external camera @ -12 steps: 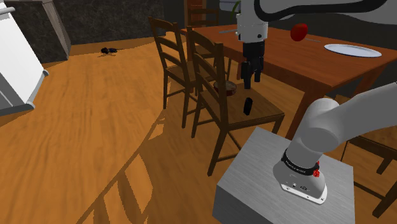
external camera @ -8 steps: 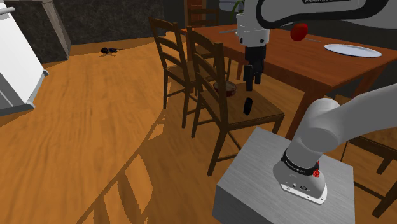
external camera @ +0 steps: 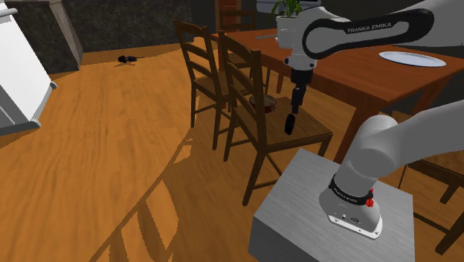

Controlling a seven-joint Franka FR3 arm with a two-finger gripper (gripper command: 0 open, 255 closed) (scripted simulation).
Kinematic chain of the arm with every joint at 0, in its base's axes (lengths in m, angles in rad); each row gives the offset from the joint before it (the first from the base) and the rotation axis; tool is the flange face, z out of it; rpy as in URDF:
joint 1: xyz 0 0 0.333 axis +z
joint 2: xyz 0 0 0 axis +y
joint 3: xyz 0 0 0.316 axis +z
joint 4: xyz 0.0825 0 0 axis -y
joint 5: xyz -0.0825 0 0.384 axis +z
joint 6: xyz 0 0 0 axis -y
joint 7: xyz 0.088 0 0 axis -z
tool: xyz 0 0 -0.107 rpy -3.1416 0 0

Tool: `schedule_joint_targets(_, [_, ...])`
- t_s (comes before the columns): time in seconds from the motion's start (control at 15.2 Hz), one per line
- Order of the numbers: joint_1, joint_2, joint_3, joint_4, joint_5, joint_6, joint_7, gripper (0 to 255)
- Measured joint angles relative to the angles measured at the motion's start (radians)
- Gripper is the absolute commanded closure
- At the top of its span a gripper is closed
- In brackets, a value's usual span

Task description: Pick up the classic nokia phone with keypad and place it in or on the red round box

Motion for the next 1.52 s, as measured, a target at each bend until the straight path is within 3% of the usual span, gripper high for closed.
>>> schedule_joint_targets(0.26, [-0.011, 0.064, -0.108, -0.048, -0.07, 0.161, -0.146, 0])
schedule_joint_targets(0.66, [0.008, 0.218, -0.256, -0.051, -0.117, 0.385, -0.342, 0])
schedule_joint_targets(1.12, [0.015, 0.284, -0.292, -0.107, -0.126, 0.512, -0.363, 0])
schedule_joint_targets(1.52, [0.015, 0.292, -0.297, -0.112, -0.126, 0.526, -0.366, 0])
